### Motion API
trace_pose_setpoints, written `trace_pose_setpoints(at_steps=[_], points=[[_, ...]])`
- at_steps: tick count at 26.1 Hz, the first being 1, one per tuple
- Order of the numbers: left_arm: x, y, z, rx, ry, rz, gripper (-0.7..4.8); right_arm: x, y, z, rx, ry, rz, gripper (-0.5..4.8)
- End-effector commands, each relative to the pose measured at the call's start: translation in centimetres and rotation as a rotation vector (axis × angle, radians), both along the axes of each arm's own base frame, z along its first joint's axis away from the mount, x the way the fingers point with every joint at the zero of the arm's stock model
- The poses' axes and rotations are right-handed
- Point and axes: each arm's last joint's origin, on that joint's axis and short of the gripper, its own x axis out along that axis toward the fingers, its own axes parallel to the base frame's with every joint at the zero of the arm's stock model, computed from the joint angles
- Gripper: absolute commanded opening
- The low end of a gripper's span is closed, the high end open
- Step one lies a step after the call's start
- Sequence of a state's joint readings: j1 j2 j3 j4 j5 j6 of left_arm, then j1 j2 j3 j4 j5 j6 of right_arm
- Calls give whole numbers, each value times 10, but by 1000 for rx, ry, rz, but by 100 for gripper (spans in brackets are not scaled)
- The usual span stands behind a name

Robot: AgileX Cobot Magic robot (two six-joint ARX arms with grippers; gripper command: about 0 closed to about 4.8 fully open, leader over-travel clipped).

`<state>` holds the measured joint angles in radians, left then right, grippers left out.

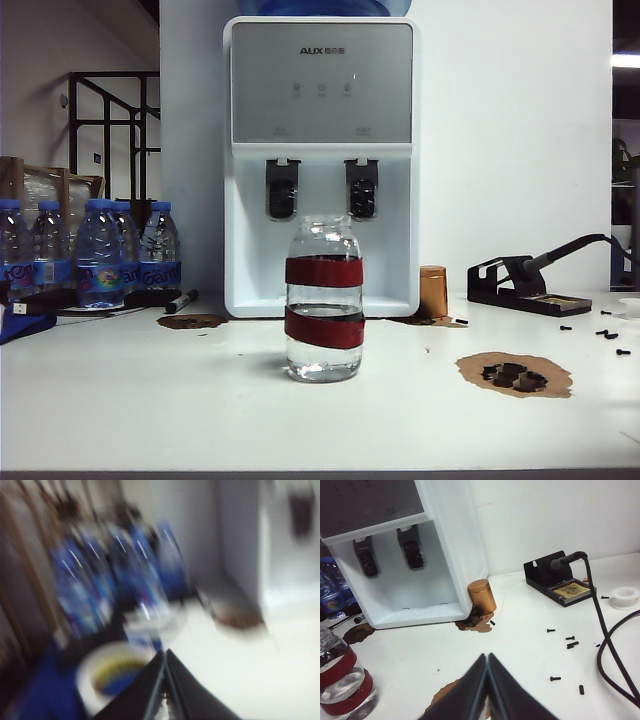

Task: Pick up the water bottle with two loops of red belts, then reach the front water dispenser and gently press the gray-black baffle horizontally to get a little water.

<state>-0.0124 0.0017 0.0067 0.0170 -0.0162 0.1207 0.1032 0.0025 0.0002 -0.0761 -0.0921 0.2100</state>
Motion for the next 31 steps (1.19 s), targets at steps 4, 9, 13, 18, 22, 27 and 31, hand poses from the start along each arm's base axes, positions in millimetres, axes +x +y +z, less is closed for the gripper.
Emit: trace_pose_setpoints(at_steps=[4,9,13,18,22,27,31], points=[[-5,0,32,2,-220,-8,-5,0,0,-1,0,0,-1,0],[-12,0,53,-35,-279,-25,-5,0,1,1,0,-5,16,-1],[-18,-2,89,-90,-312,-110,-5,-3,0,14,4,-43,22,-1],[4,-6,148,-97,-252,-241,-5,-11,0,45,16,-98,40,-2],[43,-11,177,-89,-153,-376,-5,-25,0,77,33,-138,85,-2],[98,-17,175,-105,12,-567,-5,-45,-1,112,44,-198,133,-2],[135,-20,151,-72,84,-611,-5,-60,-1,127,41,-140,192,-2]])
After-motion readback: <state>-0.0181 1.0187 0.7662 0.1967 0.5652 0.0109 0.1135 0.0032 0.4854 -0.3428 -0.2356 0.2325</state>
